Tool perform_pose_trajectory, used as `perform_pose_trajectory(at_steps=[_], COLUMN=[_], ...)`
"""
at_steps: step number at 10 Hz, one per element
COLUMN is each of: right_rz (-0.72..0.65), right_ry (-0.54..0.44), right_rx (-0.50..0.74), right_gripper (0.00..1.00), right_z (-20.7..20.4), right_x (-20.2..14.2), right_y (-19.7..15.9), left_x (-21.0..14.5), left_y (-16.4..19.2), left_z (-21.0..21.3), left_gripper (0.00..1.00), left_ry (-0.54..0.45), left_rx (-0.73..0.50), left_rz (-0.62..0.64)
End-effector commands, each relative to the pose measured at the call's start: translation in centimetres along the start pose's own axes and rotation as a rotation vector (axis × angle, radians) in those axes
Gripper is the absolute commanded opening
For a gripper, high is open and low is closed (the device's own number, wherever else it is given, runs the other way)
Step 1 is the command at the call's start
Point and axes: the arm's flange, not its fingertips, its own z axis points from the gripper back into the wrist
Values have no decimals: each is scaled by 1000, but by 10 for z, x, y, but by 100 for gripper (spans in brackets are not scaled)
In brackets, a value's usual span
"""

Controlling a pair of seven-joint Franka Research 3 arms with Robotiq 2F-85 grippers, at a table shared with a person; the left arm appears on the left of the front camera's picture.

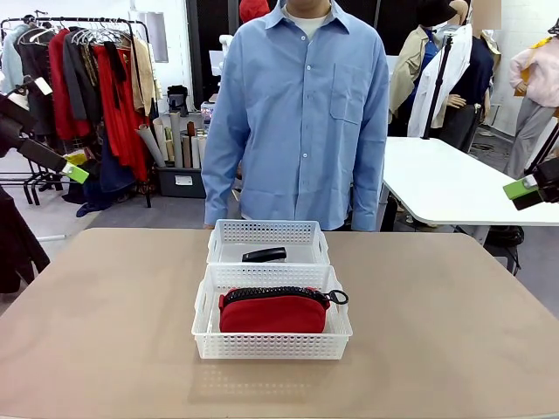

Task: Distribute items into two baskets.
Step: Place the picked Stapler into the Organizing basket as instructed by the person.

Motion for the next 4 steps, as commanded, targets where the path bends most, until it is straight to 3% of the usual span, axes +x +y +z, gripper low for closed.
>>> perform_pose_trajectory(at_steps=[1,4], right_rz=[2,2], right_ry=[5,5], right_rx=[-4,-4], right_gripper=[100,100], right_z=[2,2], right_x=[1,1], right_y=[0,0], left_x=[0,0], left_y=[0,0], left_z=[0,0], left_gripper=[100,100], left_ry=[4,4], left_rx=[2,2], left_rz=[-2,-2])
